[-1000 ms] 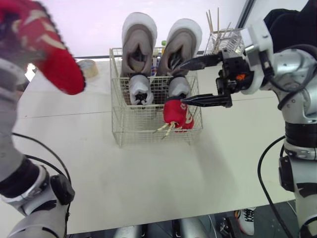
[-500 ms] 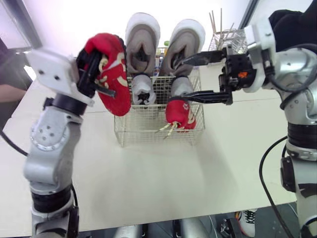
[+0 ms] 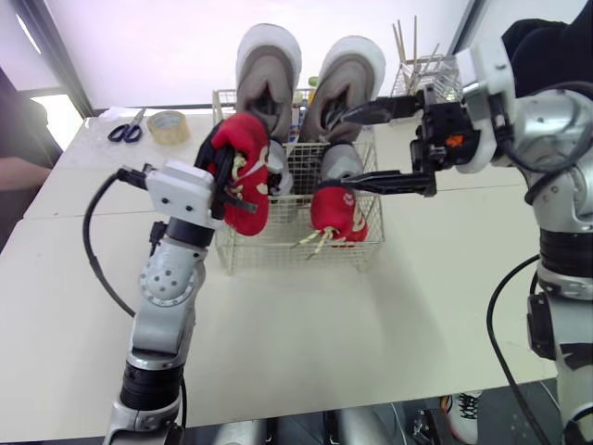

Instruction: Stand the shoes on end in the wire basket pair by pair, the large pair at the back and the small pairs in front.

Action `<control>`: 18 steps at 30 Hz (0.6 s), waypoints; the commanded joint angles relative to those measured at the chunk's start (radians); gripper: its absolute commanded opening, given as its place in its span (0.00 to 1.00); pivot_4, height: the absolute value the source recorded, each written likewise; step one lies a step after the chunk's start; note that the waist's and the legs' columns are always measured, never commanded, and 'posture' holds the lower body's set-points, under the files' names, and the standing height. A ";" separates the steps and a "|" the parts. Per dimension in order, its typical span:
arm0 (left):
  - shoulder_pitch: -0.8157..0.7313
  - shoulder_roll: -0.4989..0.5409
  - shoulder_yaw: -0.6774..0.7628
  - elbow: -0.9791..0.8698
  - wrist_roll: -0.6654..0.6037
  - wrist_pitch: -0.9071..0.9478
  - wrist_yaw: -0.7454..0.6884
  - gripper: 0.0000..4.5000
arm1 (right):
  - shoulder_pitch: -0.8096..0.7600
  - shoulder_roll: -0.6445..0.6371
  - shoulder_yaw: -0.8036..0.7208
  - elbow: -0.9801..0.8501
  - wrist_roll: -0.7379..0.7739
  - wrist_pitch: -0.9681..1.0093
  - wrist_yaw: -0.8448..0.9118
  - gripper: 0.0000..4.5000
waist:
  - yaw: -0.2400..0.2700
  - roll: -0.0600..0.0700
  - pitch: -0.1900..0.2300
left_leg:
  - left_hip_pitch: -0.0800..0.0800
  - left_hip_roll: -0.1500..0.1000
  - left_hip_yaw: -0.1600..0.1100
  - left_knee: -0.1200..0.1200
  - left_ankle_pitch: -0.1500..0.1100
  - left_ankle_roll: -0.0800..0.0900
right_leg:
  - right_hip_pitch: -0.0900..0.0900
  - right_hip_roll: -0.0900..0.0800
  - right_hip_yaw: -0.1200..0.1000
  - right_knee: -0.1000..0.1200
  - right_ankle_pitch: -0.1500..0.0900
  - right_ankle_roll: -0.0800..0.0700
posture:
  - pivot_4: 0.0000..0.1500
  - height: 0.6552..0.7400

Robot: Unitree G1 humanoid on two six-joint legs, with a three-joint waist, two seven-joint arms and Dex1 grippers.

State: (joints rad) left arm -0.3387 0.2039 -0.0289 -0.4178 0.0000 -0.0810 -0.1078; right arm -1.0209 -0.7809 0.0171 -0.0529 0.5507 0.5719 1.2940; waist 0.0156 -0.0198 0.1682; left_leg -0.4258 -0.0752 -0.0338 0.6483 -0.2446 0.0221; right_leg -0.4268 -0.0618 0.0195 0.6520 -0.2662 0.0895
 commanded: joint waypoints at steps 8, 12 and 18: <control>0.068 -0.083 -0.068 0.157 0.143 -0.217 0.070 0.01 | -0.024 -0.050 -0.025 -0.055 0.014 0.039 -0.007 1.00 | -0.001 0.002 -0.001 | 0.000 0.000 0.000 0.000 0.000 0.000 | 0.000 0.000 0.000 0.000 0.000 0.000 | 1.00 1.00; 0.090 -0.110 -0.075 0.191 0.161 -0.247 0.086 0.01 | -0.027 -0.062 -0.027 -0.064 0.017 0.055 -0.006 1.00 | -0.001 0.003 -0.002 | 0.001 0.000 0.000 0.000 0.000 0.000 | 0.000 0.000 0.000 0.000 0.000 0.000 | 1.00 1.00; 0.093 -0.150 -0.073 0.229 0.176 -0.252 0.120 0.01 | -0.030 -0.071 -0.028 -0.068 0.019 0.065 -0.007 1.00 | 0.001 0.004 -0.003 | 0.001 0.000 0.000 0.000 0.000 0.001 | 0.001 0.000 0.000 0.000 0.000 0.000 | 1.00 1.00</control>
State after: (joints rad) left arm -0.2498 0.0621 -0.1050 -0.2181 0.1670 -0.3458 -0.0063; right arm -1.0213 -0.8364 0.0171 -0.0866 0.5560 0.6397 1.2903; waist 0.0170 -0.0155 0.1656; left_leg -0.4253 -0.0749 -0.0337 0.6491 -0.2448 0.0226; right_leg -0.4258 -0.0620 0.0195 0.6522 -0.2659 0.0896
